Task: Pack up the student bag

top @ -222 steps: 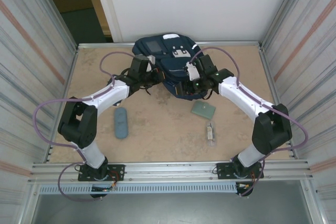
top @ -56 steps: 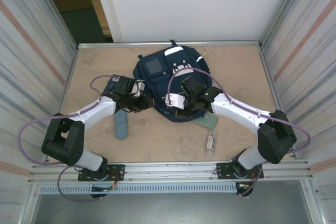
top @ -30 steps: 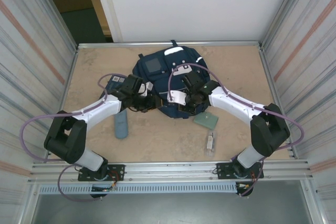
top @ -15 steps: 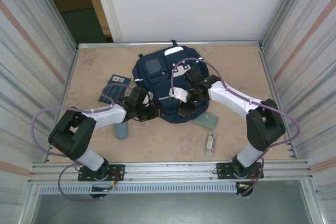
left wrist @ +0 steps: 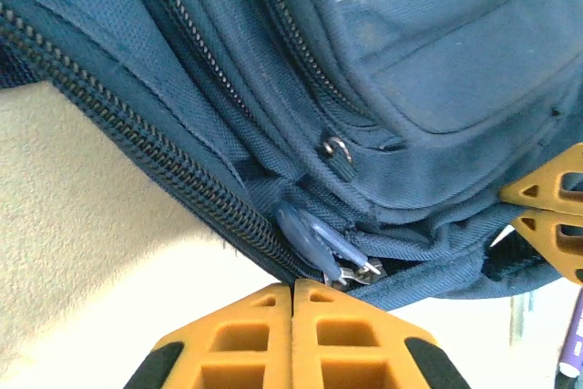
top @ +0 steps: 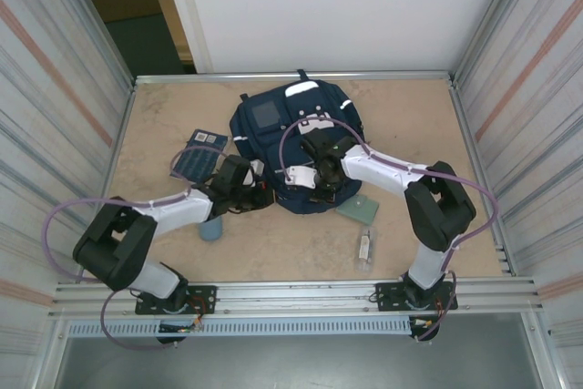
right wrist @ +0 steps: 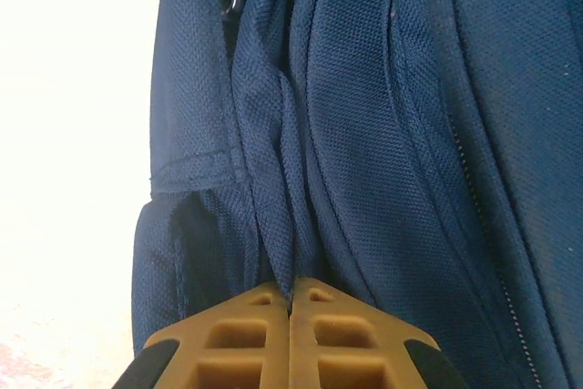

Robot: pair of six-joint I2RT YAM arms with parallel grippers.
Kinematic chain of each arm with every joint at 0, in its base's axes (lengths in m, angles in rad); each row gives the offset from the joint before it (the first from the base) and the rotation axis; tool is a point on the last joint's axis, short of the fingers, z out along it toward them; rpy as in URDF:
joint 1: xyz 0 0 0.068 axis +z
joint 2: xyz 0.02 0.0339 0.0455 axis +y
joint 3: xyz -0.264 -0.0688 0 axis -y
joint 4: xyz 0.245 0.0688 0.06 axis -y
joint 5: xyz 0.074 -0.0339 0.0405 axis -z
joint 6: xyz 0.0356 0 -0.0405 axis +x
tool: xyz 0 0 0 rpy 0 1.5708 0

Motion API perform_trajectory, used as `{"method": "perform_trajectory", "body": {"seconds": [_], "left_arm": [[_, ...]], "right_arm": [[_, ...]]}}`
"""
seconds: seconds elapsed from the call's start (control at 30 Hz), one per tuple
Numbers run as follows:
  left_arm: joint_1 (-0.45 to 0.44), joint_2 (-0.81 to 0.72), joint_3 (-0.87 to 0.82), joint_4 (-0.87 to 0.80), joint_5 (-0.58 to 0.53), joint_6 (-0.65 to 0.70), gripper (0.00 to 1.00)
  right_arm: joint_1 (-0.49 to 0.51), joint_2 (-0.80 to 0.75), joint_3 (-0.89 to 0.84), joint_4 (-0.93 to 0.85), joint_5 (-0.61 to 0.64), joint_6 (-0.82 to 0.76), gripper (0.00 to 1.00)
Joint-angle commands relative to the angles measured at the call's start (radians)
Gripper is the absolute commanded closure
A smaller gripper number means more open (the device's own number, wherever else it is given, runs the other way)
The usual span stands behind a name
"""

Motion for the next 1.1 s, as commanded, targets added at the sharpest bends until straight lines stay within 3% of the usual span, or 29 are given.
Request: {"method": "perform_trajectory", "body": {"seconds": [0.0, 0.17, 0.33, 0.67, 0.87, 1.07], "left_arm": [[0.045, -0.113, -0.015, -0.037, 0.01, 0.02, 0.98], [0.044, -0.132, -0.012, -0.002, 0.057, 0.063, 0.97], [-0.006, -0.075, -0.016, 0.129, 0.077, 0.003, 0.75], [-0.034, 0.081, -0.058, 0.158, -0.128, 0.029, 0.81], [-0.019, 0.06, -0.059, 0.148, -0.119, 0.072, 0.75], [0.033, -0.153, -0.093, 0.135, -0.004, 0.111, 0.59]], "right_arm": [[-0.022, -0.085, 0.029, -0.07, -0.066, -0.028, 1.0], [-0.095, -0.14, 0.105, -0.118, -0.225, -0.005, 1.0], [-0.094, -0.101, 0.148, -0.147, -0.231, 0.025, 1.0], [-0.164, -0.184, 0.135, -0.088, -0.453, 0.067, 1.0], [-0.178, -0.213, 0.123, -0.122, -0.407, 0.019, 1.0], [-0.164, -0.226, 0.079, -0.106, -0.362, -0.009, 1.0]]}}
